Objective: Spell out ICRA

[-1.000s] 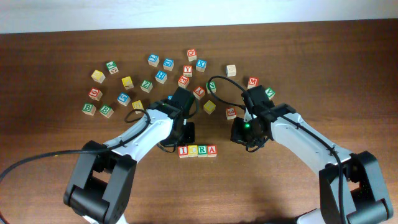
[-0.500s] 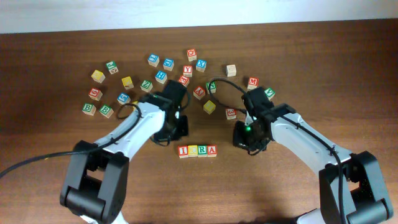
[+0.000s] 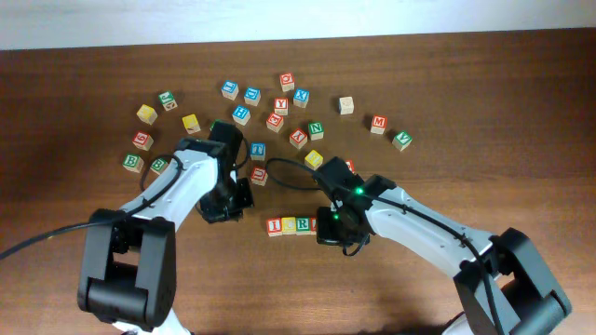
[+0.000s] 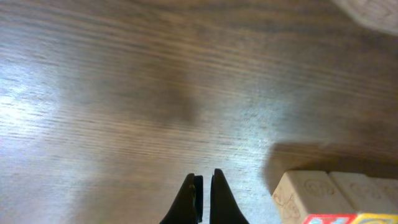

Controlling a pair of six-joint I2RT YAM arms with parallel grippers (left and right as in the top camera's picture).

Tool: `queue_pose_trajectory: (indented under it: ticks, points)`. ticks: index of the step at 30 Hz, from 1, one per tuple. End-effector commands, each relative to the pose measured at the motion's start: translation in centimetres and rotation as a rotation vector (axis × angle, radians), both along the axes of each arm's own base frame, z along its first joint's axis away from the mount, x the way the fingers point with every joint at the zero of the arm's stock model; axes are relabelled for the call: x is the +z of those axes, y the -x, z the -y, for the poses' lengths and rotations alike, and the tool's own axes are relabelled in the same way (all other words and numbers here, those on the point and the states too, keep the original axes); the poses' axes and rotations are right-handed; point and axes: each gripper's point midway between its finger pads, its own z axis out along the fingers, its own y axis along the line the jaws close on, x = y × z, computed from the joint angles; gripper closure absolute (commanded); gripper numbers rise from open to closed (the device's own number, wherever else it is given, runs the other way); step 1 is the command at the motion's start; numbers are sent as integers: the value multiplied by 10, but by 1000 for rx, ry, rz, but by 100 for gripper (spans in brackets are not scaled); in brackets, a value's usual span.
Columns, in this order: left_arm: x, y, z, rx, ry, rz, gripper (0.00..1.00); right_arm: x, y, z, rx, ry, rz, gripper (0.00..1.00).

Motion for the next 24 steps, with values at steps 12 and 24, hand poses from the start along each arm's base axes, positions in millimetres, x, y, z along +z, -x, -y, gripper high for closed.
queue_pose_trajectory:
  ticks: [12,24]
  points:
    - [-18,18,33,-70,99,-14,100,-21,-5,-6,-28,11,-18,96]
    - [-16,14,44,-70,157,-2,100,-19,-6,-12,-24,-19,-19,96]
